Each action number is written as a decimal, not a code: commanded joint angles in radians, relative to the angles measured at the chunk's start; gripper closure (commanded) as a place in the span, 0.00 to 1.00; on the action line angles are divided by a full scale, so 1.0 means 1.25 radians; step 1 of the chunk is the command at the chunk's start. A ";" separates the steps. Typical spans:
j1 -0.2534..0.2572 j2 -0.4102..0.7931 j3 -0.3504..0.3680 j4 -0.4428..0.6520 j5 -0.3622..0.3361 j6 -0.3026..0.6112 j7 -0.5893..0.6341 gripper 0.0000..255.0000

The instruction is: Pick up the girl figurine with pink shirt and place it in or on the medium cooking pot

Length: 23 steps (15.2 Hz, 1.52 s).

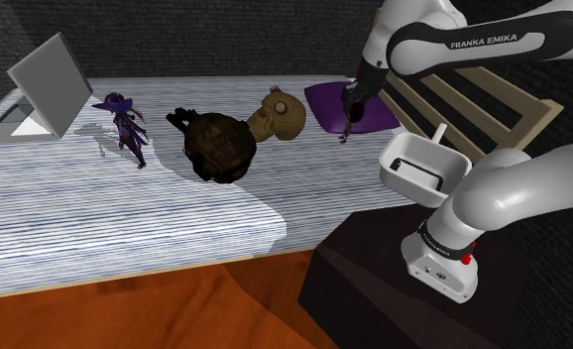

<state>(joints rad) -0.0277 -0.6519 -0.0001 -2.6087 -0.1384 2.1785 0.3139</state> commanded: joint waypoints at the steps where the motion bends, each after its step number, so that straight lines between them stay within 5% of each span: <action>1: 0.001 -0.005 0.000 0.020 0.002 -0.025 -0.004 1.00; 7: 0.003 -0.014 0.000 0.074 0.007 -0.088 -0.011 1.00; 23: -0.126 -0.254 -0.249 0.038 -0.124 -0.252 -0.310 1.00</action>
<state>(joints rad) -0.1739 -0.9472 -0.2960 -2.5612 -0.2821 1.8825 -0.0500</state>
